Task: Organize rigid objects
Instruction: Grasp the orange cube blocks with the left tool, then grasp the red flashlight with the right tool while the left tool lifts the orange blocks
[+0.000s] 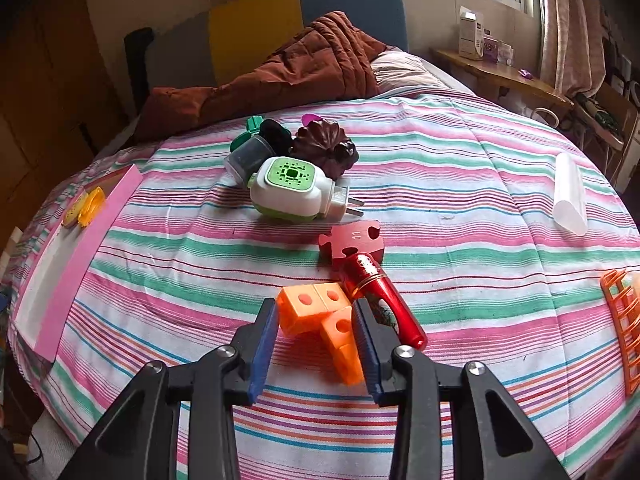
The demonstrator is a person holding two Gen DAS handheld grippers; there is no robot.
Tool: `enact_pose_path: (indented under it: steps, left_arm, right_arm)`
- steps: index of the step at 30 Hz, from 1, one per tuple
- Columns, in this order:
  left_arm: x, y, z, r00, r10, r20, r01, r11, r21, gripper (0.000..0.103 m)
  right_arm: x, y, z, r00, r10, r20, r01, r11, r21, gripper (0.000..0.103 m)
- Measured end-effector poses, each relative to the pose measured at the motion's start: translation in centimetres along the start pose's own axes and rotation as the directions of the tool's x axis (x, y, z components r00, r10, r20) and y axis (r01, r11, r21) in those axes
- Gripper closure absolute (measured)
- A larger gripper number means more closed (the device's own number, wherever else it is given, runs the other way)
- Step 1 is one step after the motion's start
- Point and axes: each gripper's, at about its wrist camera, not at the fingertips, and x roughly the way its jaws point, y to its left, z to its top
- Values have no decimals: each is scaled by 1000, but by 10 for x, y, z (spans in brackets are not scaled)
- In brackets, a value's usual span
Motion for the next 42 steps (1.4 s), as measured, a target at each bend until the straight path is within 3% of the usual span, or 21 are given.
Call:
enact_pose_path:
  steps: [6,14,18,21,28,31,34,38,42]
  left_arm:
    - [-1,-4,-1,1000,7,0,-7,1000,6,0]
    - [2,-14,-6,1000,0,-13,1,1000,17,0]
    - [-1,-18,-6,1000,5,-8,-5,1000,30,0]
    - [0,-19,-6,1000,3,-12,-2,1000,21,0]
    - [3,-29,-8,1000,8,-23,-7,999,46,0]
    - [3,-30,-8,1000,14,-22,-13,998,54,0]
    - [4,-32,-8,1000,13,-28,-12,999,53,0]
    - [7,-38,-9,999,1,-37,2,998,68,0]
    - [7,-45,-10,999,-3,-41,7,995,95,0]
  right_arm:
    - [1,-6,2,999,48,-14,-47,999,17,57]
    - [-6,19,-5,974,225,2,-224,971,84,55]
    - [-17,22,-6,983,172,65,-176,983,54,55]
    - [-7,18,-8,992,128,22,-129,990,52,55]
    - [-8,46,-20,965,262,28,-263,965,25,55]
    - [-26,32,-13,970,214,119,-219,975,31,55]
    - [-34,6,-2,984,39,172,-46,998,37,54]
    - [-19,-21,10,991,-74,112,74,997,2,54]
    - [4,-29,9,996,-81,44,83,995,-45,54]
